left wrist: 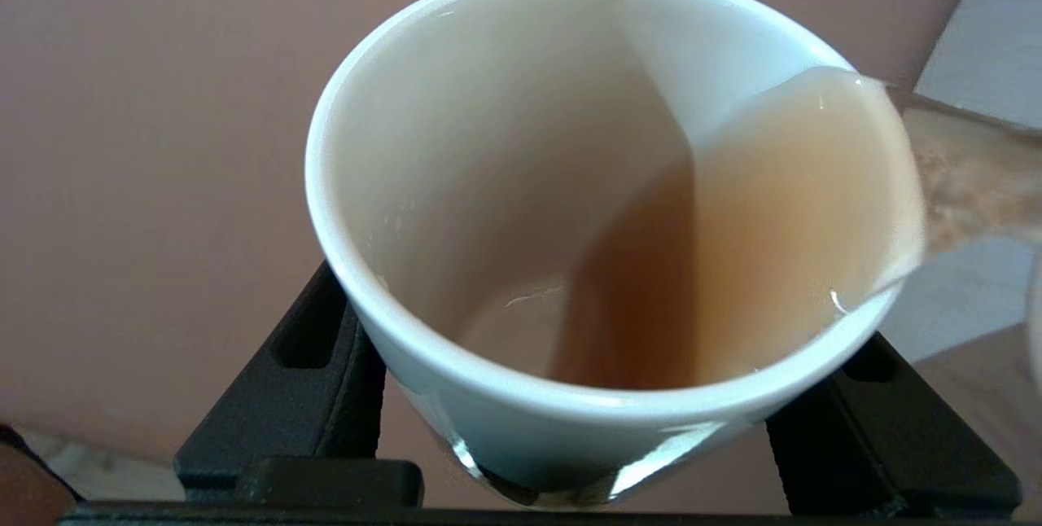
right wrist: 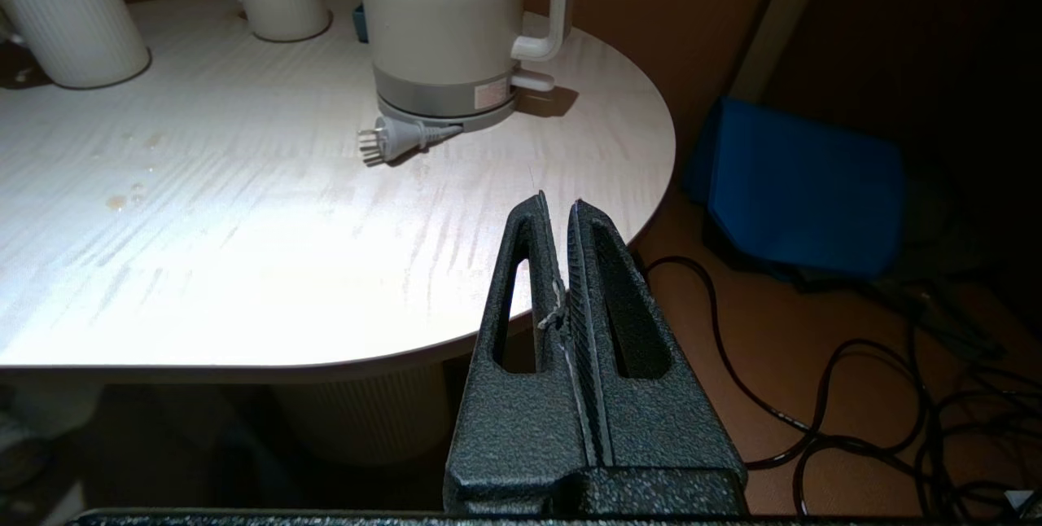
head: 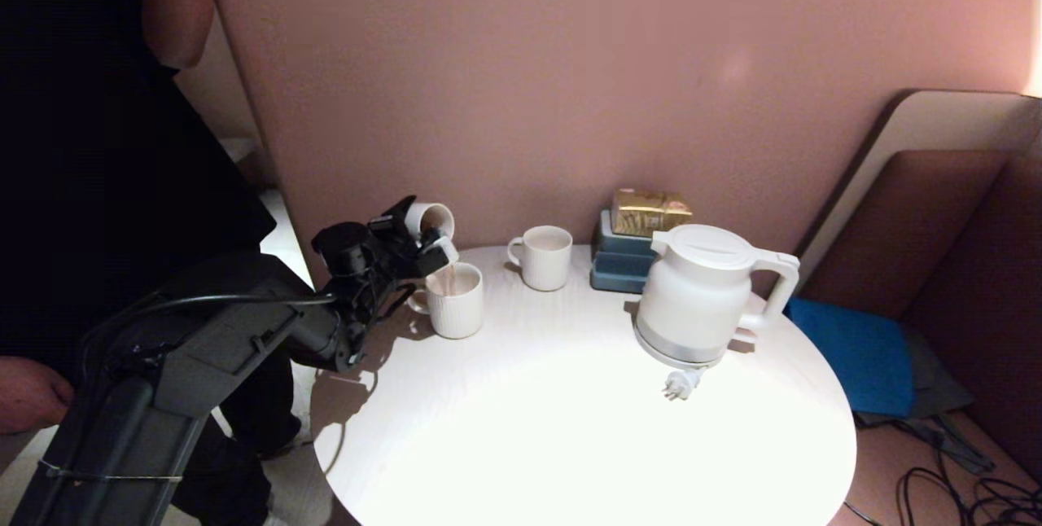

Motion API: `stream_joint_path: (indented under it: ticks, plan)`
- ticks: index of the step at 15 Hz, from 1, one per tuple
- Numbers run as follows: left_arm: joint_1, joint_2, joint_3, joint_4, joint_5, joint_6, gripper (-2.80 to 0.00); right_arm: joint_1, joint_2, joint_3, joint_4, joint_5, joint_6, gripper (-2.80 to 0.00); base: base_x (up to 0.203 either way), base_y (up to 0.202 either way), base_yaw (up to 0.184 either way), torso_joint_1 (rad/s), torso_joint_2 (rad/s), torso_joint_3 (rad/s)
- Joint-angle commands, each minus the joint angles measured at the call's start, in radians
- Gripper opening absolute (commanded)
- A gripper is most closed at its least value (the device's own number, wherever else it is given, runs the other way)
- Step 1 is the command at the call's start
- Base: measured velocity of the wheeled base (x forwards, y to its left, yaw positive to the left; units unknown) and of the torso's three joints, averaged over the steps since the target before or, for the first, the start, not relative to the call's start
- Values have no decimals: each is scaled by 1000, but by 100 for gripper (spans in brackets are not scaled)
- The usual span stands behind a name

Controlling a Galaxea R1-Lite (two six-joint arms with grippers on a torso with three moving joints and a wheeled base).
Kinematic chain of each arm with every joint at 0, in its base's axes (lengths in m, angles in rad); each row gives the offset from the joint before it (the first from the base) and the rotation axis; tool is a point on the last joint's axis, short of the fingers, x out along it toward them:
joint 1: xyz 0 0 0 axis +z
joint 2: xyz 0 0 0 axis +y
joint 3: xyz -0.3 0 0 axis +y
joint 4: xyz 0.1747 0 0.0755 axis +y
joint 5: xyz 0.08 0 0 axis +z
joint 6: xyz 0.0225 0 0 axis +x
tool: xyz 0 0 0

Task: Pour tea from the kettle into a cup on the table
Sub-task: Pour water into another cup

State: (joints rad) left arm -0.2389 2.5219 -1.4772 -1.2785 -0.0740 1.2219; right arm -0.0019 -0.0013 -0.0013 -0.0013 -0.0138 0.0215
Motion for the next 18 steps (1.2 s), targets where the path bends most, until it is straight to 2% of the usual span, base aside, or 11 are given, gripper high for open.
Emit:
stream_joint_path:
  ticks: [1,9,18]
  plan:
    - [0,0,2,-8,-10,19,-280,0,1,0,0,0,0,-280,0,0,0,0,0,0]
    - [0,-11,-2,-13,-18,47,-280,0,1,1,0,0,0,-280,0,0,0,0,0,0]
    - [0,-12,-3,-13,-67,131,-280,0,1,1,0,0,0,-280,0,0,0,0,0,0]
